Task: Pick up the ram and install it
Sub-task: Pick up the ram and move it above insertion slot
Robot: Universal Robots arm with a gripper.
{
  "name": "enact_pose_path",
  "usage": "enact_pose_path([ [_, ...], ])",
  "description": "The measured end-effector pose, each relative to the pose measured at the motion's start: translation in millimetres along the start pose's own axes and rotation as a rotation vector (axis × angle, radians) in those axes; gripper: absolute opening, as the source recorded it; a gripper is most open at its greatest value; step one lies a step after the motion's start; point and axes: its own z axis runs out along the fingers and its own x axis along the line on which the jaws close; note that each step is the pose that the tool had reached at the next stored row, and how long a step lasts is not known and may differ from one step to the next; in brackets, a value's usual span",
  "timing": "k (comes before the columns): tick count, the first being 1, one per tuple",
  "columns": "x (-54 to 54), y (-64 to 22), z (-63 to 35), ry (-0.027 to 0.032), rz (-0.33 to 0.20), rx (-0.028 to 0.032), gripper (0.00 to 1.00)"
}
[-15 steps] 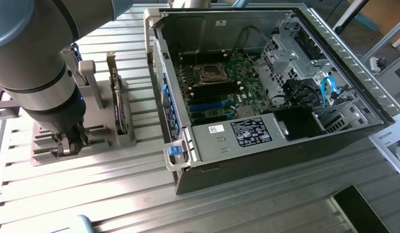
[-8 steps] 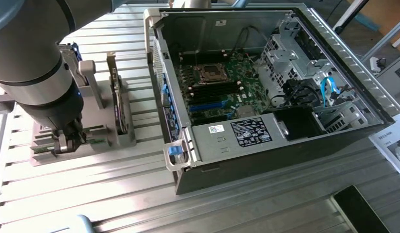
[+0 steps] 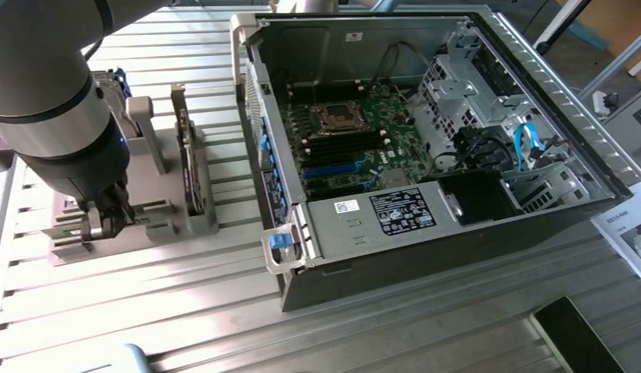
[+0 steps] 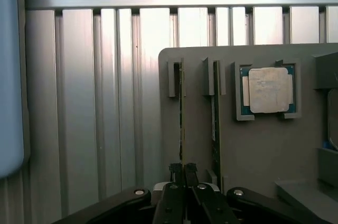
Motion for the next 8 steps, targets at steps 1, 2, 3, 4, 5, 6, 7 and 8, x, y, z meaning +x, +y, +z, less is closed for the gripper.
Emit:
enact_pose_path([
  [1, 0.0, 0.0, -2.0, 0.0, 0.0, 0.0, 0.12],
  [2, -0.1, 0.0, -3.5, 0.0001, 0.0, -0.0001, 0.12],
  [3, -0.1, 0.0, -4.8, 0.0, 0.0, 0.0, 0.12],
  [4, -0.1, 0.0, -6.2, 0.0001, 0.0, -0.0001, 0.12],
  [5, -0.1, 0.0, -8.1, 0.0, 0.0, 0.0, 0.12],
  [6, -0.2, 0.0, -9.7, -0.0001, 0.0, 0.0, 0.12],
  [7, -0.2, 0.0, -11.3, 0.0, 0.0, 0.0, 0.12],
  [8, -0.2, 0.0, -13.3, 0.0, 0.0, 0.0, 0.12],
])
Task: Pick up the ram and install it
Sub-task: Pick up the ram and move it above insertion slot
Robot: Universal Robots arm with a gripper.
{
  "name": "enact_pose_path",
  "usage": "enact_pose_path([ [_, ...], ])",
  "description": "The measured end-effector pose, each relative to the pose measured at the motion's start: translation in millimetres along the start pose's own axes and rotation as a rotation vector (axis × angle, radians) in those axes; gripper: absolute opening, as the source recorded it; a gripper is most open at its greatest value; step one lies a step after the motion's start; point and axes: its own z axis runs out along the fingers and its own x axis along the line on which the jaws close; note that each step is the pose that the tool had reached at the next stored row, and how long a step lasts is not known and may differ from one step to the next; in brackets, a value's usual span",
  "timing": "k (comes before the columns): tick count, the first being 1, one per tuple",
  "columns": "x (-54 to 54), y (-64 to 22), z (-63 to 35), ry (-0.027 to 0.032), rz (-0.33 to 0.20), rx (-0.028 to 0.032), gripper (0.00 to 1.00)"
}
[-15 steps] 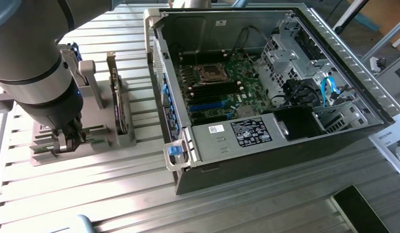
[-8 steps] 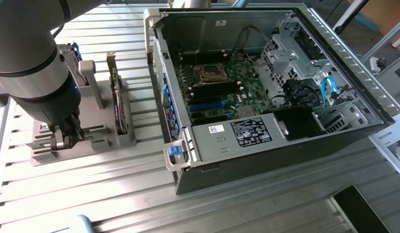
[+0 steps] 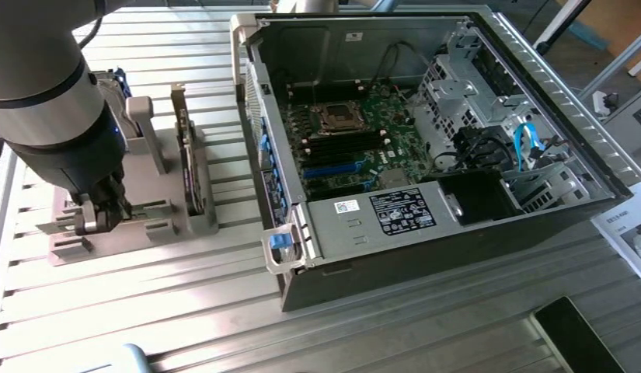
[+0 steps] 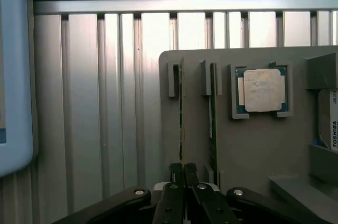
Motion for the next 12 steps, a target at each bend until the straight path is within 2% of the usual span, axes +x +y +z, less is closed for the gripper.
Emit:
enact_pose_path([
  [12, -0.6, -0.4, -37.1, 0.0, 0.0, 0.0, 0.12],
])
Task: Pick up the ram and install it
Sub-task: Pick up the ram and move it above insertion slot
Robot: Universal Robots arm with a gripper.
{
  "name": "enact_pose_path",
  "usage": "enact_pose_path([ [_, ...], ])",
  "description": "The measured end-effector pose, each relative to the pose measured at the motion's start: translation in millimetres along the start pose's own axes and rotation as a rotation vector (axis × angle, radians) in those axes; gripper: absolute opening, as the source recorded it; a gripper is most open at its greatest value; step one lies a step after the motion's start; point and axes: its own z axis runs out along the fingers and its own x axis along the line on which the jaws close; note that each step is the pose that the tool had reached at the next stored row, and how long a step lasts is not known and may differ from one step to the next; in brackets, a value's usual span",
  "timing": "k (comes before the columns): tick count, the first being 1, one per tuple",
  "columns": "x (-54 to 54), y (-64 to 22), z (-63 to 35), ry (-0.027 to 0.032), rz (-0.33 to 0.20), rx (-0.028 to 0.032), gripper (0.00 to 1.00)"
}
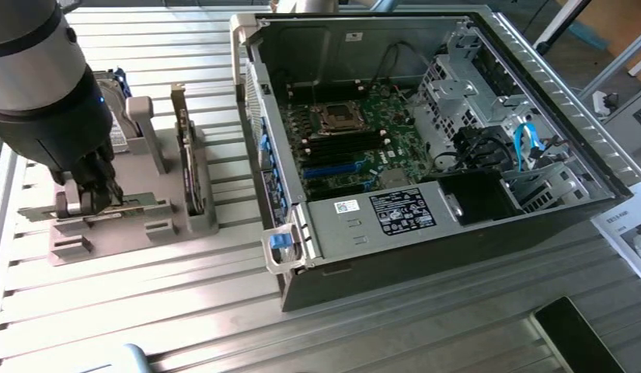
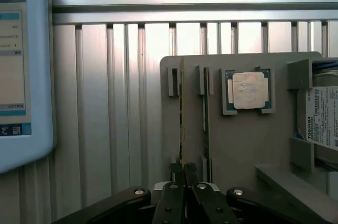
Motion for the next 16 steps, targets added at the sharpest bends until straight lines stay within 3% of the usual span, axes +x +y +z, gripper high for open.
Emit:
enact_pose_path([
  [16, -0.7, 0.2, -44.3, 0.0, 0.0, -0.0001, 0.12],
])
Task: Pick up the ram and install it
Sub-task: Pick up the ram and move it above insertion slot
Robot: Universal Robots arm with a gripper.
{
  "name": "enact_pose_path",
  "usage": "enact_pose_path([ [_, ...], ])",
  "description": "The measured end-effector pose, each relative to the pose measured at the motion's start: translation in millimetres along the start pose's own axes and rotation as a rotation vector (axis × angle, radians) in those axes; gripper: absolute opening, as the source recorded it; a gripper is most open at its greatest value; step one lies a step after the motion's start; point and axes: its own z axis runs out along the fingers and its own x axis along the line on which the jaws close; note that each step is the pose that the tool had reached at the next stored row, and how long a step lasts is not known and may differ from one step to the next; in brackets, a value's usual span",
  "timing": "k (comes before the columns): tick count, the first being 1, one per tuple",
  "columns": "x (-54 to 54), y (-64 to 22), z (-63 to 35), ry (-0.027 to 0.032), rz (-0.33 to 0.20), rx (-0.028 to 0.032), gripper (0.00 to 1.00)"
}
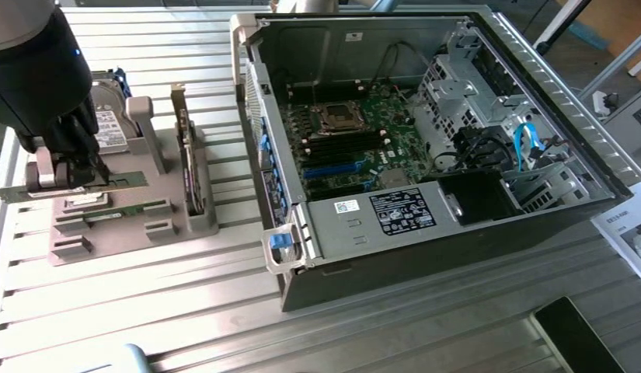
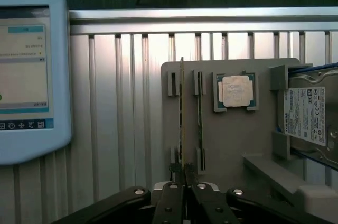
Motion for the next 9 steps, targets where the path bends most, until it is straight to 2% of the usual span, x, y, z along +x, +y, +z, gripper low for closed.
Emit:
enact_pose_path([
  [9, -0.4, 0.0, -24.2, 0.0, 0.0, 0.0001, 0.12],
])
